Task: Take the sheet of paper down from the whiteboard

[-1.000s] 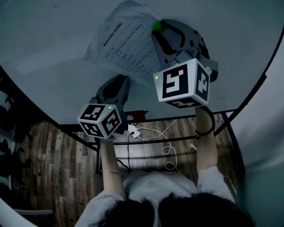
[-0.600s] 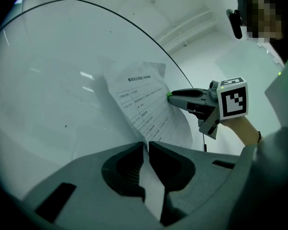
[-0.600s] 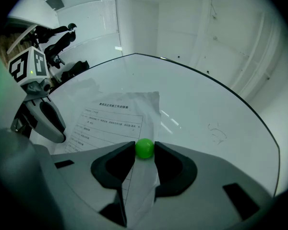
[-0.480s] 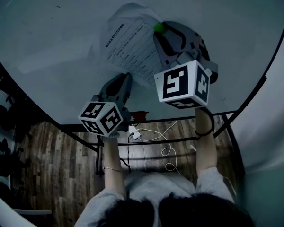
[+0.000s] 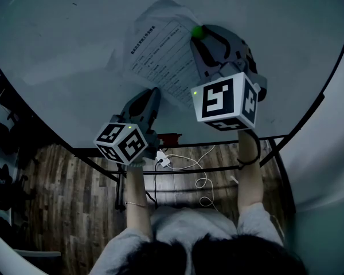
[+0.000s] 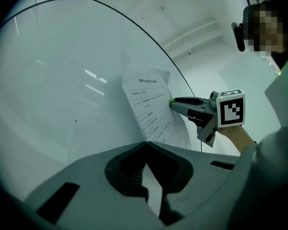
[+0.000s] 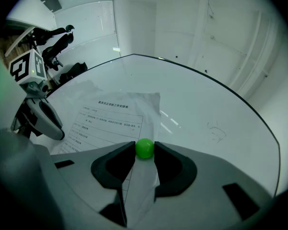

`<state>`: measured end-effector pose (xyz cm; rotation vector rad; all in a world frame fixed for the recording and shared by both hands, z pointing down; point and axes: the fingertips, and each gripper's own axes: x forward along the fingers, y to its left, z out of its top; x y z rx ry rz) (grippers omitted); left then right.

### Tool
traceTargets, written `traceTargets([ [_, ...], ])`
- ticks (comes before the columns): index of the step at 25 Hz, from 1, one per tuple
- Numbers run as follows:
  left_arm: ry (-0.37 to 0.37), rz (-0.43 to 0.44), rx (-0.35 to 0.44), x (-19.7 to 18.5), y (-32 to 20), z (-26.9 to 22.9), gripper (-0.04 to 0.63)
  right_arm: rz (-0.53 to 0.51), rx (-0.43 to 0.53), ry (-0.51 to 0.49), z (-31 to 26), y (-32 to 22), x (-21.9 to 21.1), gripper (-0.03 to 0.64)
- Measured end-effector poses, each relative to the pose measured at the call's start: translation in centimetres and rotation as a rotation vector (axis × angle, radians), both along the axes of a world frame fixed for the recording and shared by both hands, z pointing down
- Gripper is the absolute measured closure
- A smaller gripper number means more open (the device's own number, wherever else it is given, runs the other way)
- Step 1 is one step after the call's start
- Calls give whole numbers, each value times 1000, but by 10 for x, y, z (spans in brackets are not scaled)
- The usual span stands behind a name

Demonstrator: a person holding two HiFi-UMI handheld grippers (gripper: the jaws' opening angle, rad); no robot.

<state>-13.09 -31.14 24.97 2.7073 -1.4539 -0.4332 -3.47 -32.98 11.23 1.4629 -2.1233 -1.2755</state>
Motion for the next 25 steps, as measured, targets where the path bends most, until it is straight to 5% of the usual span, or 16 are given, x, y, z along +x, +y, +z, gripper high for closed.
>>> traceTargets([
  [25, 8, -15, -7, -5, 4, 0, 591, -21, -35, -53, -2, -7, 6, 495],
])
